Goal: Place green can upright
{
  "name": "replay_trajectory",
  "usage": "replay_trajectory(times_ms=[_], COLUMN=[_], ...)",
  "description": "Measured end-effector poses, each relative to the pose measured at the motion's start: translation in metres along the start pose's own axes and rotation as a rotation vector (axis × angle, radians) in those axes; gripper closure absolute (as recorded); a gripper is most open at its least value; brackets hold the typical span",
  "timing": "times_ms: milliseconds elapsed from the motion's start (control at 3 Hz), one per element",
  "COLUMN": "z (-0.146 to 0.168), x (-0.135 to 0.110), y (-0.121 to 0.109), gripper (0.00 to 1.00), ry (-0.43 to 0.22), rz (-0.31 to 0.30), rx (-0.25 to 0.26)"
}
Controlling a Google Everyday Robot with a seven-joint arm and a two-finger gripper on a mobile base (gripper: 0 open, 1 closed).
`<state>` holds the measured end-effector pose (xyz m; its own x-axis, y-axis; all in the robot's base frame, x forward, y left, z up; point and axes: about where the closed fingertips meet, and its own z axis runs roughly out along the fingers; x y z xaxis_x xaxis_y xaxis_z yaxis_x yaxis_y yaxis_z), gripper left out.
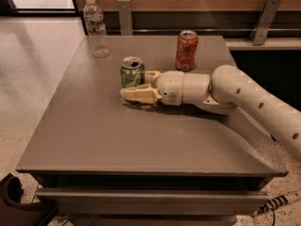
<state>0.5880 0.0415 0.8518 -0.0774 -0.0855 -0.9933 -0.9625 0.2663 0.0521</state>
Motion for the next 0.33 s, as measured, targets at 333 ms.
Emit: replay_trajectory(times_ms=[333], z=[0.0013], x=[-0.0003], y=[0.0009], gripper=[0.0], ry=[0.0], rz=[0.0], rx=[-0.003])
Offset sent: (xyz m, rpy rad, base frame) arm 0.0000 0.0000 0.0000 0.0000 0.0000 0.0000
